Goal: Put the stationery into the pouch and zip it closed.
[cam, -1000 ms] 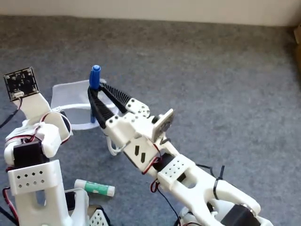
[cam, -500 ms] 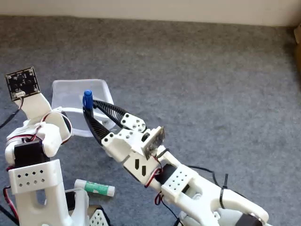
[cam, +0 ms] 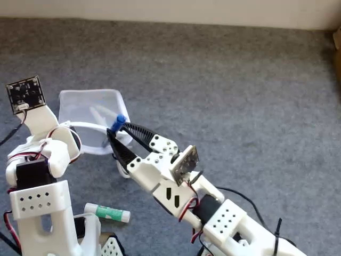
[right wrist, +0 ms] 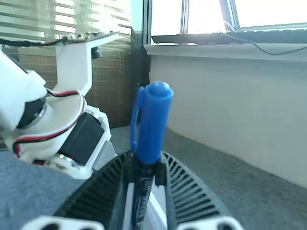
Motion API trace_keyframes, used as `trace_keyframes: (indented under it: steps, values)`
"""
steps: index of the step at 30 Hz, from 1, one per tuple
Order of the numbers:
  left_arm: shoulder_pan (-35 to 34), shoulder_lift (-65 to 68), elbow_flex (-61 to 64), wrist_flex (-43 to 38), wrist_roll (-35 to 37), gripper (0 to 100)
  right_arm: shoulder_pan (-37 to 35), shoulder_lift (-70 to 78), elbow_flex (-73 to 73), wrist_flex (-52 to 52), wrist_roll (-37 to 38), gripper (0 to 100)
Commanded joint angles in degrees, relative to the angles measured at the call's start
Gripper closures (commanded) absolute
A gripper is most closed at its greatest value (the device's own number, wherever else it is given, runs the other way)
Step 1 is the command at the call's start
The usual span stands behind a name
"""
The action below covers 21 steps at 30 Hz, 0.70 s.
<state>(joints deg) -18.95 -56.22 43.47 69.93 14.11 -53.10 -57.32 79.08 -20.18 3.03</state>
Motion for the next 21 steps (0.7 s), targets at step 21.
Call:
trace_keyframes:
  steps: [21]
  values:
    - [0.84, -0.48, -0.48, -0.44, -0.26, 99, -0.66, -0.57, 5.49, -13.76, 10.9, 99.3]
